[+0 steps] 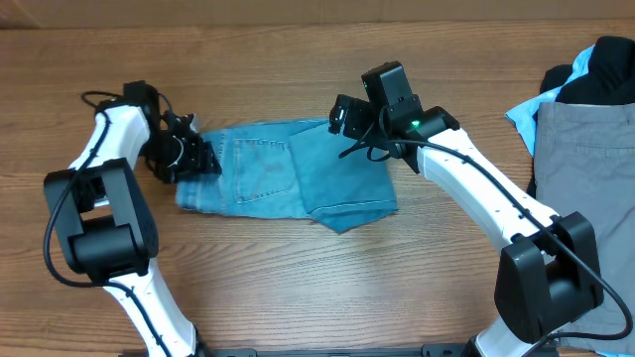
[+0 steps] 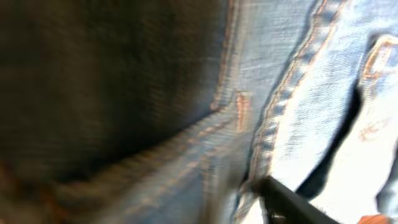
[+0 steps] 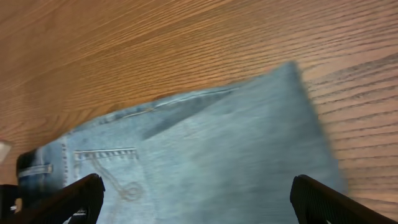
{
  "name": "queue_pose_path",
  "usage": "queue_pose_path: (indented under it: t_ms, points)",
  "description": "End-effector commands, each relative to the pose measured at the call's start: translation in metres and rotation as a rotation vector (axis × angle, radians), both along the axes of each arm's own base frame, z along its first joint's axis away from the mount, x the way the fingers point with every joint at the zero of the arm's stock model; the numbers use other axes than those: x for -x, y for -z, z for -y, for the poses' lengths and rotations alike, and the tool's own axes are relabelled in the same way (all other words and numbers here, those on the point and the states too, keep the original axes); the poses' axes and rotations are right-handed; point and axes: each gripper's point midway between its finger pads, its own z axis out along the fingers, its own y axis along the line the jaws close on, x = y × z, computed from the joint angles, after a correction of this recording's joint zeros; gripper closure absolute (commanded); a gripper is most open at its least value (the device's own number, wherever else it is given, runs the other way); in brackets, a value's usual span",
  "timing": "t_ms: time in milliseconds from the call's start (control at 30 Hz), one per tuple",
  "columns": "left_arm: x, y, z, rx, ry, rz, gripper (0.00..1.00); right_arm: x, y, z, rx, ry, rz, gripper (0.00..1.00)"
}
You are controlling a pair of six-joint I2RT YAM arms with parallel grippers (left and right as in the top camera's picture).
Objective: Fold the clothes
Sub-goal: 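Grasp the jeans waistband end with the left gripper, then lift the waistband with the left gripper and fold it rightward over the jeans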
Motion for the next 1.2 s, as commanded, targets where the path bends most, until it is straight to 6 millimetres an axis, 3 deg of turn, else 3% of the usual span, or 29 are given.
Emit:
queue_pose_path:
  t_ms: [0,67,233,367,533,633,767,900,1167]
  points:
    - [0.007,0.013,0.002,-0.026,-0.010,-0.051,0.78,-0.001,0.000,0.003,0.008,0.012,0.006,0.00]
    - [0.010,0.015,-0.011,-0.097,-0.071,-0.086,0.96,-0.002,0.000,0.003,0.008,0.012,0.006,0.00]
    - [0.019,0.009,-0.055,-0.309,-0.251,-0.179,0.96,-0.001,0.000,0.003,0.007,0.012,0.006,0.00]
    - [0.017,-0.020,-0.080,-0.418,-0.339,-0.205,0.96,-0.001,0.001,0.002,-0.002,0.021,0.005,0.00]
    - [-0.005,-0.073,-0.079,-0.423,-0.356,-0.149,0.96,-0.001,0.009,0.001,-0.026,0.048,-0.002,0.00]
    - [-0.018,-0.112,-0.057,-0.398,-0.320,-0.094,0.96,-0.002,0.012,0.001,-0.028,0.049,0.001,0.00]
    - [-0.028,-0.138,-0.015,-0.339,-0.243,-0.041,0.96,-0.002,0.013,0.001,-0.027,0.049,-0.002,0.00]
    - [-0.032,-0.148,0.034,-0.305,-0.141,0.001,0.96,-0.002,0.025,0.001,-0.014,0.050,-0.024,0.00]
    - [-0.033,-0.151,0.135,-0.262,0.067,0.101,0.96,-0.008,0.048,0.015,-0.008,0.077,-0.072,0.00]
